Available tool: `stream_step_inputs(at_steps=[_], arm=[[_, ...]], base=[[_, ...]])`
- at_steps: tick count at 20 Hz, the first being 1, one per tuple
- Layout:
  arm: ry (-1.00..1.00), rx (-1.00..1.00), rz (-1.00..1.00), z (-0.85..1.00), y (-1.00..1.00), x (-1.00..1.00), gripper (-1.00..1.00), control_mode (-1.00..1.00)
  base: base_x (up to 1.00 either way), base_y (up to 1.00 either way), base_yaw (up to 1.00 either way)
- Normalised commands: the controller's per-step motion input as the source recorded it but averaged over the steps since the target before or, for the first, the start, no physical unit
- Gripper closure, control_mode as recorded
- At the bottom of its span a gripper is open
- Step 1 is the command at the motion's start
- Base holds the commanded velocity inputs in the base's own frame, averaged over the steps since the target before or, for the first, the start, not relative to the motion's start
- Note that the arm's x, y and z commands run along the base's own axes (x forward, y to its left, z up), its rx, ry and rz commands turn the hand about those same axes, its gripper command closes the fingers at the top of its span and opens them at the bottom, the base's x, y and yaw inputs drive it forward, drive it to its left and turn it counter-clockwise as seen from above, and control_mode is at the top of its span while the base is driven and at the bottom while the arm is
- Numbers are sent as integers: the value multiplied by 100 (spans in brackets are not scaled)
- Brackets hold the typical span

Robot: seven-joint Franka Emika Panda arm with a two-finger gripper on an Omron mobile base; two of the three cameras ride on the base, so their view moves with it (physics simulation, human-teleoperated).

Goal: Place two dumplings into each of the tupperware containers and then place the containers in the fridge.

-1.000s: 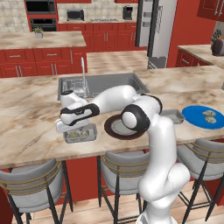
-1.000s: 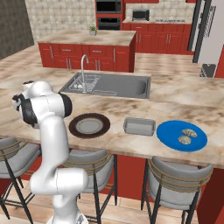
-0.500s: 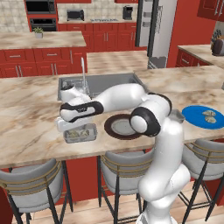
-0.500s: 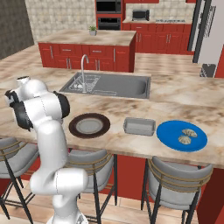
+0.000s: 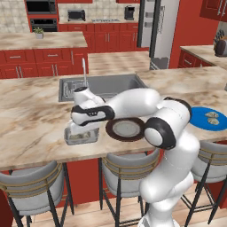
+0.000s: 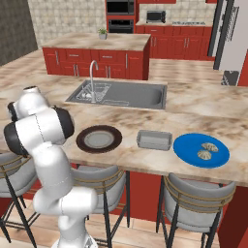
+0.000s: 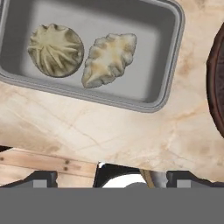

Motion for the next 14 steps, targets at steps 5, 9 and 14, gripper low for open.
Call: stream_step_inputs(at_steps=[5, 9, 14], arm=[[0, 0, 0, 0, -51, -6, -100, -100], [0, 1, 0, 0, -27, 18, -100, -100], [-6, 7, 0, -1, -31, 49, -100, -100]], base=[[0, 0, 0], [0, 0, 0], [0, 0, 0]])
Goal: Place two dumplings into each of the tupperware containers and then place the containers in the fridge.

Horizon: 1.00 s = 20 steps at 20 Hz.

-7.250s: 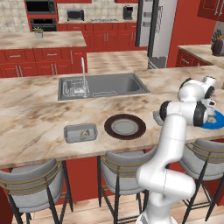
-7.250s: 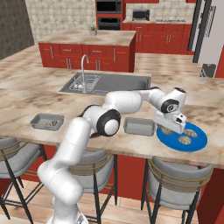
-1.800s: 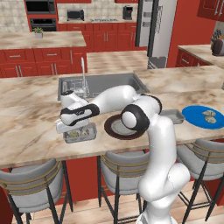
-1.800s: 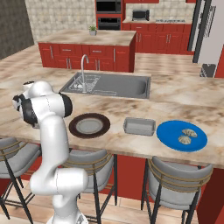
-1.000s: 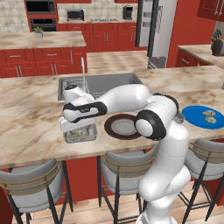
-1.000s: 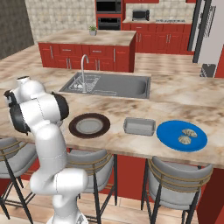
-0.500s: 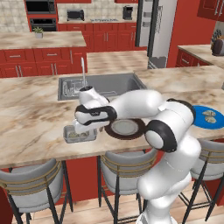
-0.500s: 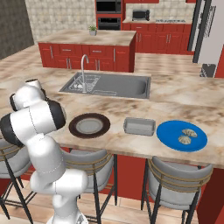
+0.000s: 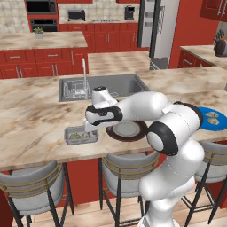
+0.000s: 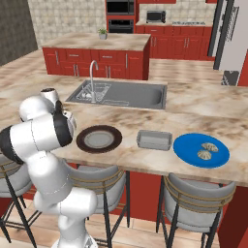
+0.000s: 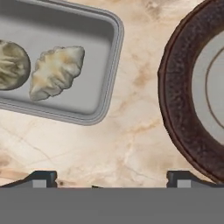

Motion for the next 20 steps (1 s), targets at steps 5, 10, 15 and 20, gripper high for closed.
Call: stream_step_inputs(at_steps=[5, 10, 15, 20], arm=[[-10, 14, 0, -16, -17, 52, -100, -100], [-6, 2, 0, -31, 8, 12, -100, -100], [-6, 0, 0, -18, 13, 17, -100, -100], [-7, 1, 0, -24, 0, 15, -100, -100]], base=[[0, 0, 0], [0, 0, 0], [0, 0, 0], [0, 0, 0]])
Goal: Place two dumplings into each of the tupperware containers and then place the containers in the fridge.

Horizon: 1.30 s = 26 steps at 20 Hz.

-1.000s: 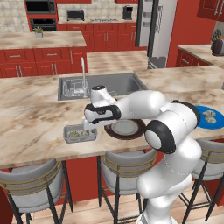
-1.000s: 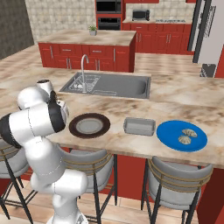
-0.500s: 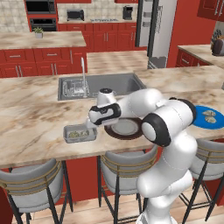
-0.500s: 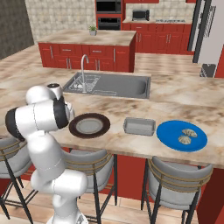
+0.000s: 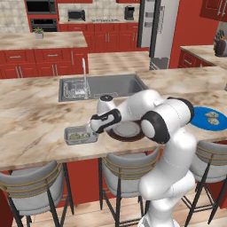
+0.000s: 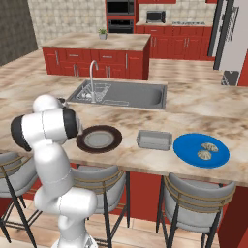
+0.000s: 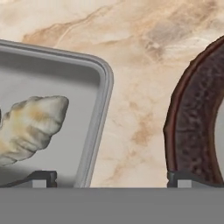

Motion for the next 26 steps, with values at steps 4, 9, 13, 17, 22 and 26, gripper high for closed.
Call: stream_step_inputs(at_steps=[4, 9, 13, 17, 22, 26], arm=[[-2, 0, 0, -23, 2, 7, -100, -100], [0, 0, 0, -1, 10, 1, -100, -100], [0, 0, 0, 0, 3, 26, -100, -100], [0, 2, 0, -1, 0, 36, -100, -100], [0, 0, 0, -13, 5, 13, -100, -100], [0, 0, 0, -16, 11, 0, -100, -100]], base=[[0, 0, 0], [0, 0, 0], [0, 0, 0], [0, 0, 0], [0, 0, 0], [0, 0, 0]])
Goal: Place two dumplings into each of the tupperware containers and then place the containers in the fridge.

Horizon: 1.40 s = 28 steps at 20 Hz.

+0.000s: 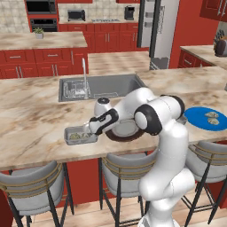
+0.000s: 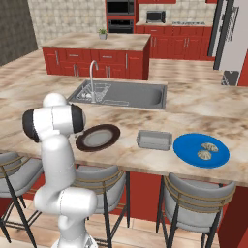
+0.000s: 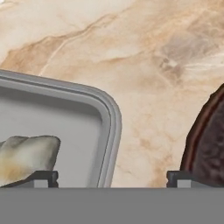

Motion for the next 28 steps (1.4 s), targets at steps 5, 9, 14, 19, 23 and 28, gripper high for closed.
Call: stream_step_inputs(at_steps=[5, 9, 14, 19, 23, 28], arm=[[0, 0, 0, -19, 10, 0, 100, -100], [0, 0, 0, -31, 10, 0, 100, -100], [0, 0, 0, -30, 11, 0, 100, -100], [0, 0, 0, 14, 2, -11, 100, -100], [0, 4, -2, 68, 0, -48, 100, -100], [0, 7, -11, 86, -20, -59, 100, -100]], base=[[0, 0, 0], [0, 0, 0], [0, 0, 0], [0, 0, 0], [0, 0, 0], [0, 0, 0]])
